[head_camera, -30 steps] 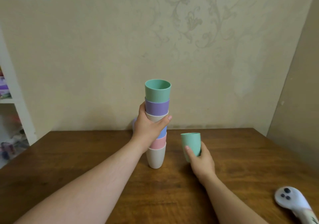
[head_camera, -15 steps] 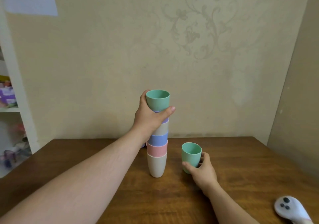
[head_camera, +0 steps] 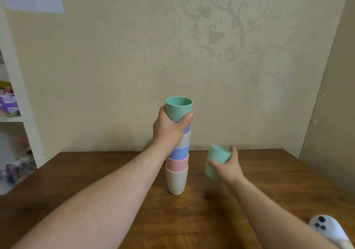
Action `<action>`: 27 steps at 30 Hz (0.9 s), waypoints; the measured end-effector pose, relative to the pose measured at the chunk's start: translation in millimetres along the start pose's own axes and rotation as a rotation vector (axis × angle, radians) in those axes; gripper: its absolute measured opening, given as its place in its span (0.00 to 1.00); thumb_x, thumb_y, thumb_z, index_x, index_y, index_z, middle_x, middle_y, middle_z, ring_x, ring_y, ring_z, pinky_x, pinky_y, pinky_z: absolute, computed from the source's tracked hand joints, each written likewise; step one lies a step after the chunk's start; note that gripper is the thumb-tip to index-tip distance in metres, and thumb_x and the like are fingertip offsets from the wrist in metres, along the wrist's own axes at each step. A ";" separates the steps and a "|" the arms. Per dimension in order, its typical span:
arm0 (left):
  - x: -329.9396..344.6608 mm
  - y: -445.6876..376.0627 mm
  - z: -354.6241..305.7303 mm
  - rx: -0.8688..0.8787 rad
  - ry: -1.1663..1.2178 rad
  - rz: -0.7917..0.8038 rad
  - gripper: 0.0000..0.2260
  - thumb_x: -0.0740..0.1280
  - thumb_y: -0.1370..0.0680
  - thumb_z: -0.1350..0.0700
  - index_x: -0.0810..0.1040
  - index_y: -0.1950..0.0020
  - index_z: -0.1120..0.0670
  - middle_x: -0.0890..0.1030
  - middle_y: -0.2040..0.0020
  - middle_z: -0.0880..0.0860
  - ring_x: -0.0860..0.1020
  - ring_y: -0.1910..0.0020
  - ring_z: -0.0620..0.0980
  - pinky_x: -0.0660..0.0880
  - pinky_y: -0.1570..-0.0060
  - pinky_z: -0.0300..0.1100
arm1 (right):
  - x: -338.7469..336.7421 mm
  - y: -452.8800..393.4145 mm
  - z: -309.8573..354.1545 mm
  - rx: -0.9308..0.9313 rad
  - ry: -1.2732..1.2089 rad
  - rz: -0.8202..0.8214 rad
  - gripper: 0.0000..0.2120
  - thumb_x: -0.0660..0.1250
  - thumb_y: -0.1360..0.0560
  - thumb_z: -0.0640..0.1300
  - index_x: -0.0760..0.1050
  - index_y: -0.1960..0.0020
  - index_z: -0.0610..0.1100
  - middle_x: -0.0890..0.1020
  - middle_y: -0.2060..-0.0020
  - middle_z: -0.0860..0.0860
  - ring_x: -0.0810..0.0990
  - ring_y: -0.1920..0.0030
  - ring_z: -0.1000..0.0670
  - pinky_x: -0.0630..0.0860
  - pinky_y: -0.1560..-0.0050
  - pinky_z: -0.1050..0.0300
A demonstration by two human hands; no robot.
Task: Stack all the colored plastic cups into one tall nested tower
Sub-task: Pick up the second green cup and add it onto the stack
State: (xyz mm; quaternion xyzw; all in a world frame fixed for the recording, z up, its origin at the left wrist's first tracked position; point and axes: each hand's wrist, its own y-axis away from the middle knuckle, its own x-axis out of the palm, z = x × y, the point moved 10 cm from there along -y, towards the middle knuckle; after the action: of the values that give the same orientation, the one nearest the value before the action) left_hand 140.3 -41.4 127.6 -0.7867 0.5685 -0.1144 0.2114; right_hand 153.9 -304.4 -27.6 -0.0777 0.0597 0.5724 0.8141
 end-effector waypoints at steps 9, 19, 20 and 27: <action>3.9 -2.2 3.4 -0.051 -0.049 0.017 0.23 0.80 0.28 0.41 0.78 0.38 0.46 0.86 0.49 0.44 0.85 0.50 0.46 0.81 0.53 0.44 | -5.4 37.0 290.9 -0.587 -0.310 0.028 0.45 0.80 0.24 0.49 0.57 0.17 0.55 0.78 0.38 0.55 0.81 0.45 0.59 0.80 0.50 0.61; 2.8 -0.1 1.8 -0.065 -0.117 0.035 0.25 0.79 0.32 0.47 0.76 0.37 0.43 0.86 0.51 0.43 0.85 0.52 0.45 0.80 0.58 0.43 | 86.0 43.8 231.3 -0.440 -0.168 0.375 0.46 0.81 0.30 0.48 0.59 0.21 0.64 0.78 0.33 0.51 0.81 0.34 0.45 0.82 0.34 0.44; 4.3 2.3 4.5 -0.058 -0.117 0.038 0.28 0.79 0.33 0.44 0.75 0.36 0.42 0.86 0.50 0.41 0.85 0.52 0.43 0.81 0.56 0.43 | 85.4 42.8 229.7 -0.449 -0.181 0.367 0.48 0.81 0.32 0.49 0.58 0.21 0.65 0.78 0.33 0.51 0.82 0.34 0.45 0.82 0.33 0.45; 17.5 56.9 99.5 -0.214 -0.114 0.248 0.31 0.82 0.27 0.53 0.69 0.30 0.45 0.82 0.46 0.45 0.85 0.46 0.51 0.82 0.57 0.38 | 92.3 44.2 163.3 -0.519 -0.048 0.315 0.46 0.82 0.34 0.42 0.64 0.22 0.53 0.84 0.40 0.50 0.86 0.44 0.52 0.86 0.42 0.46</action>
State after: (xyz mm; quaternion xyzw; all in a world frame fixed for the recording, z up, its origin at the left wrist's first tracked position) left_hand 139.7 -52.7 12.3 -0.7336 0.6575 0.0184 0.1710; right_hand 144.8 -172.6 112.8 -0.2594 -0.0965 0.6895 0.6693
